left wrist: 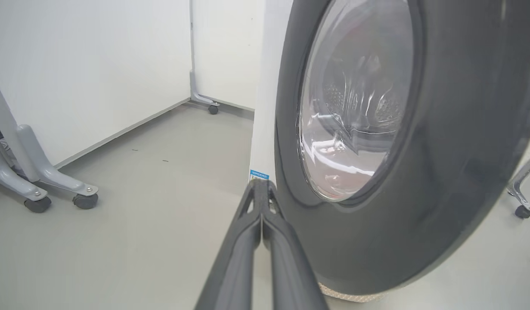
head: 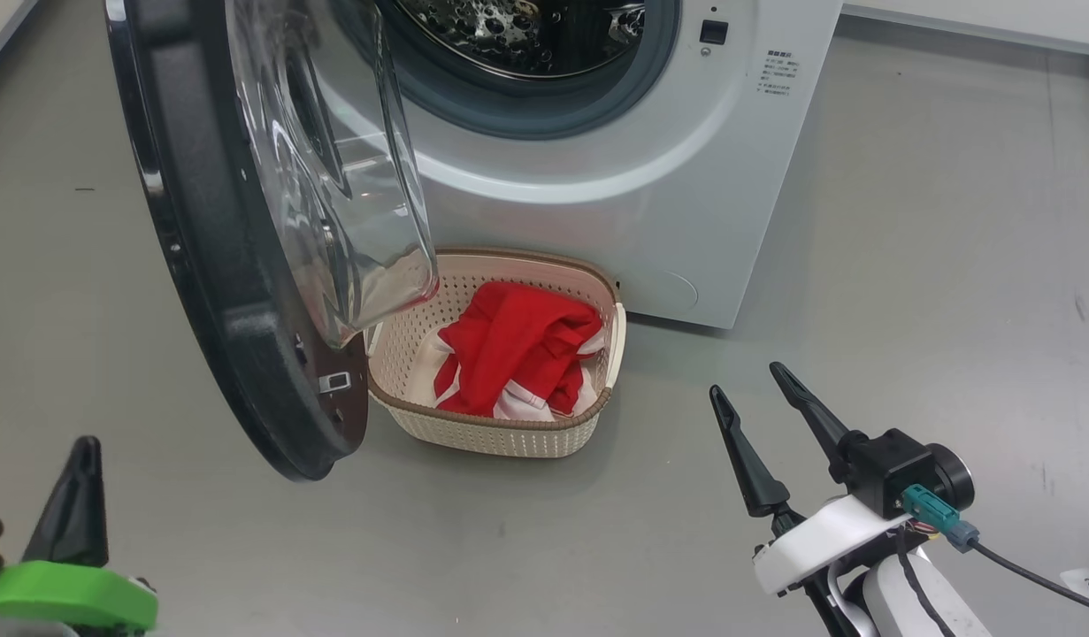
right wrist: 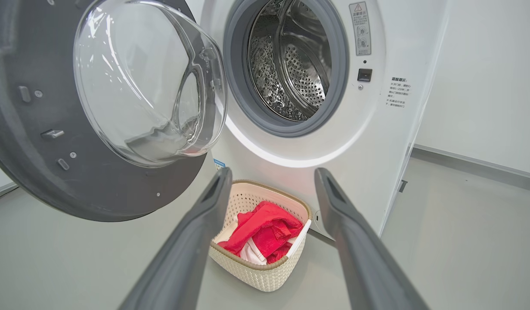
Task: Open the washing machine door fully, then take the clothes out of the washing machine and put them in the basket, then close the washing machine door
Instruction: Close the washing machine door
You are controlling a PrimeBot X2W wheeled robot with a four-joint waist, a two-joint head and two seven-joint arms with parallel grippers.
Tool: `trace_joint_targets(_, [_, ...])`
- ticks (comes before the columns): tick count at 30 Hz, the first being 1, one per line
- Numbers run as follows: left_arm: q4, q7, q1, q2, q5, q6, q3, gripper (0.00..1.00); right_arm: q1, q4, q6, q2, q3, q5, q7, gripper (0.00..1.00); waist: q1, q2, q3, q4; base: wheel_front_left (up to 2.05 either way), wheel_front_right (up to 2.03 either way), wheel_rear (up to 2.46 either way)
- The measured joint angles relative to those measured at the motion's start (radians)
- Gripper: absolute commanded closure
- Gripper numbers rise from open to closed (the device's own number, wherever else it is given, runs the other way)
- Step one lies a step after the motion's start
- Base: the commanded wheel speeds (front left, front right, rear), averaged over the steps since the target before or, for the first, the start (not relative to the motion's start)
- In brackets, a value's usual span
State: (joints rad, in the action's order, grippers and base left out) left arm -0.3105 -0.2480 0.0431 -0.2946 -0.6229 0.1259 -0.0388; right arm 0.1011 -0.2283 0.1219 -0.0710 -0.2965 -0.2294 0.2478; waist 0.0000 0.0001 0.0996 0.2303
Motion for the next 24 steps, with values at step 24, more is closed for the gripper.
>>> trace_joint_targets(24, [-0.002,0.531,0.165,0.21,-0.955,-0.033,0.198,1.0,0.001,0.007,0.0,0.001,0.013,0.0,0.0,0.0,0.0,0.0,0.002,-0.022,0.0,0.0,0.0])
